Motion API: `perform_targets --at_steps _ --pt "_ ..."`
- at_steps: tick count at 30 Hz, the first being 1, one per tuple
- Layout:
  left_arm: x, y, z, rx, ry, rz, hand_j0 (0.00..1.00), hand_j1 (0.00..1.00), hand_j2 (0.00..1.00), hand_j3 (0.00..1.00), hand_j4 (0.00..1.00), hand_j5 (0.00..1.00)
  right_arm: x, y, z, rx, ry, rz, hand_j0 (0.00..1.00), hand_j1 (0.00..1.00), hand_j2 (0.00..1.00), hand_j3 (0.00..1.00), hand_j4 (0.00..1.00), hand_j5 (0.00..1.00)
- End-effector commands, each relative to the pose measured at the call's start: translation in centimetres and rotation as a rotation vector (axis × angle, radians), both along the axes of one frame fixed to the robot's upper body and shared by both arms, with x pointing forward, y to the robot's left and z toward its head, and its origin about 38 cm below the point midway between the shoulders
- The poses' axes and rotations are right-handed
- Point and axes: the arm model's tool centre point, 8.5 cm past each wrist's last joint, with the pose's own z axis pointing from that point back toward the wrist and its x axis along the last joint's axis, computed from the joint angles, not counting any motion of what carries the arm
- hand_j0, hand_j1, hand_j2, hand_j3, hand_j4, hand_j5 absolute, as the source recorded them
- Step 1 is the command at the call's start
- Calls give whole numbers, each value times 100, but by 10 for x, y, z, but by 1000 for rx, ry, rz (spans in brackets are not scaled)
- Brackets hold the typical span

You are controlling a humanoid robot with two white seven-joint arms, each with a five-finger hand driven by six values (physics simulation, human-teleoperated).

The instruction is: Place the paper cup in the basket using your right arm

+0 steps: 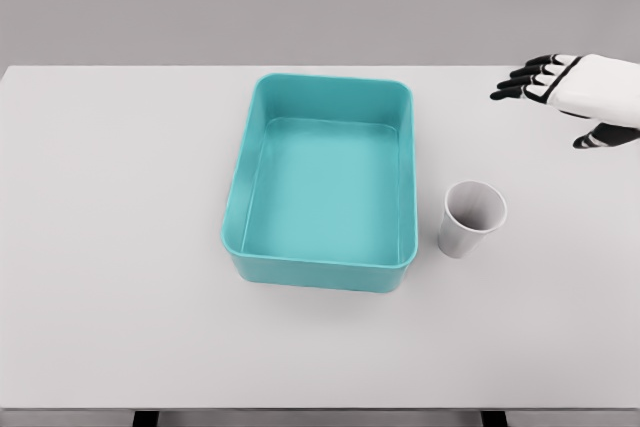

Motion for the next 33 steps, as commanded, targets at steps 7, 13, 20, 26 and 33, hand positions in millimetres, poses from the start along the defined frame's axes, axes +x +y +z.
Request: perform_targets --at_steps 7,13,20,26,33 --pt "0 0 0 0 0 0 100 100 100 100 100 100 0 -6 10 311 111 6 100 100 100 100 100 100" --pt "0 0 0 0 0 0 100 100 100 100 100 100 5 -7 -23 510 328 -114 100 100 100 100 100 100" --pt "0 0 0 0 0 0 100 100 100 100 100 100 -5 -26 -60 432 422 -180 100 100 100 100 100 100" --pt "0 0 0 0 0 0 100 100 100 100 100 100 -12 -9 -74 408 467 -137 100 100 100 100 100 100" --pt "0 0 0 0 0 0 100 100 100 100 100 100 -19 -2 -85 384 502 -108 100 100 100 100 100 100"
